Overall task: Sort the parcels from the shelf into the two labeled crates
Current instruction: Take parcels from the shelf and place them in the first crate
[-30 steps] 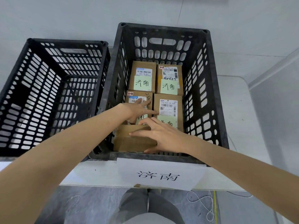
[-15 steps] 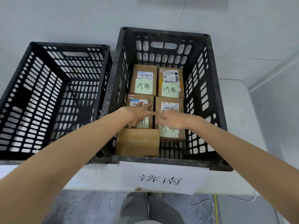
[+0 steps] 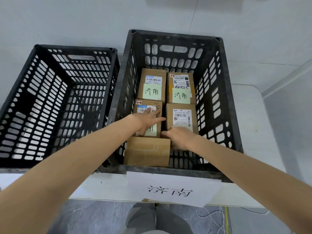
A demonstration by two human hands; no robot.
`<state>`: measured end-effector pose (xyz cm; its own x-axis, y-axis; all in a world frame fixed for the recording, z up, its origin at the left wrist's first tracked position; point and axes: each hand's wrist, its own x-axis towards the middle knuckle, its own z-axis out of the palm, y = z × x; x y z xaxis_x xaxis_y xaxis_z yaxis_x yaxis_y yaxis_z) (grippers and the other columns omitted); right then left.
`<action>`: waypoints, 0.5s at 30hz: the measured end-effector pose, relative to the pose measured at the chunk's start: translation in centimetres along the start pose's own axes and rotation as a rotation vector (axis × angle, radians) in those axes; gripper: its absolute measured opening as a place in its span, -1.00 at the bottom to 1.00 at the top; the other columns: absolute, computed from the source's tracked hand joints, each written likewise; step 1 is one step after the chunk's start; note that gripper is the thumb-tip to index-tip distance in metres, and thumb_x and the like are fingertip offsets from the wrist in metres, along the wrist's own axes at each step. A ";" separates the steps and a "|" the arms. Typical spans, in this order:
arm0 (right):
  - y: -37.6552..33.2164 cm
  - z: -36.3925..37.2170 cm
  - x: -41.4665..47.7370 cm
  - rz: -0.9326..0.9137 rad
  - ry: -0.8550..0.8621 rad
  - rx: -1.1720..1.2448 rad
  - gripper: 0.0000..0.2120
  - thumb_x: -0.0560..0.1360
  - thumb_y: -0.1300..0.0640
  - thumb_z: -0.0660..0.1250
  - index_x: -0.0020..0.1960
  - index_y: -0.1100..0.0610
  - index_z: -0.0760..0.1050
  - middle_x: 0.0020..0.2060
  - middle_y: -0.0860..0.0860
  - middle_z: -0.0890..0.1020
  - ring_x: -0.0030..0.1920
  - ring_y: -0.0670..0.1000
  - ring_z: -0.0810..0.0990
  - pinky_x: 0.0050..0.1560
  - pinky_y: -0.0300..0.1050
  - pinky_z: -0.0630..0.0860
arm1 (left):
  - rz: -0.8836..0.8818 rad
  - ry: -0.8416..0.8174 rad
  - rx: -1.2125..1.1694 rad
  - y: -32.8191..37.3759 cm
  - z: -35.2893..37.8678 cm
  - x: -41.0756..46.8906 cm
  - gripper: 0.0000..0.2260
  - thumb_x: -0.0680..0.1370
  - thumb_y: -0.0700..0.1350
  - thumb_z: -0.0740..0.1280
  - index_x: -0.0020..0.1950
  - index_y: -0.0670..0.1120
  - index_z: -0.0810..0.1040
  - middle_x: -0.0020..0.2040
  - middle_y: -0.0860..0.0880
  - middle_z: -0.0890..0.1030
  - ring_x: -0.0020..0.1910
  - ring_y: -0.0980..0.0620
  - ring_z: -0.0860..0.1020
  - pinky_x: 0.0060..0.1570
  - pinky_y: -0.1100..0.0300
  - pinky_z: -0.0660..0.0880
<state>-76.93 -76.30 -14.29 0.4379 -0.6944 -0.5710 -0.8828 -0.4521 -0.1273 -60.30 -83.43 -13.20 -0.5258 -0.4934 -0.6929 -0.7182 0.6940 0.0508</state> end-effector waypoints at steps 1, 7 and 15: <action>0.0 -0.4 -0.3 0.017 -0.028 0.041 -0.51 0.52 0.26 0.37 0.40 0.10 0.35 0.15 0.16 0.56 0.17 0.17 0.55 0.07 0.00 0.50 | -0.001 0.002 0.002 0.0 0.0 0.0 0.04 0.40 -0.46 0.35 0.57 0.15 -0.24 0.57 -0.01 -0.33 0.55 -0.19 -0.24 0.36 -0.05 0.38; 0.1 -4.2 -4.3 0.048 0.045 0.666 -0.60 0.62 0.00 0.25 0.43 -0.06 0.30 0.12 0.03 0.57 0.05 0.00 0.56 0.11 -0.12 0.47 | -0.011 -0.003 0.048 -0.1 -0.3 -0.1 0.04 0.41 -0.36 0.43 0.58 0.09 -0.24 0.58 -0.03 -0.30 0.55 -0.21 -0.21 0.35 -0.05 0.38; -2.4 -0.9 -4.2 -0.063 -0.023 0.494 -0.38 0.51 -0.16 0.36 0.49 -0.18 0.19 0.31 0.02 0.34 0.09 -0.01 0.48 0.22 -0.08 0.44 | 0.014 -0.026 0.207 -0.1 -1.1 -1.1 0.04 0.41 -0.03 0.52 0.59 0.00 -0.21 0.59 -0.07 -0.27 0.56 -0.21 -0.13 0.40 -0.14 0.31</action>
<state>-76.50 -72.76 -10.83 0.4938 -0.6591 -0.5673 -0.8324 -0.1695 -0.5276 -60.17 -83.50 -11.69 -0.5208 -0.4711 -0.7120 -0.6006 0.7949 -0.0867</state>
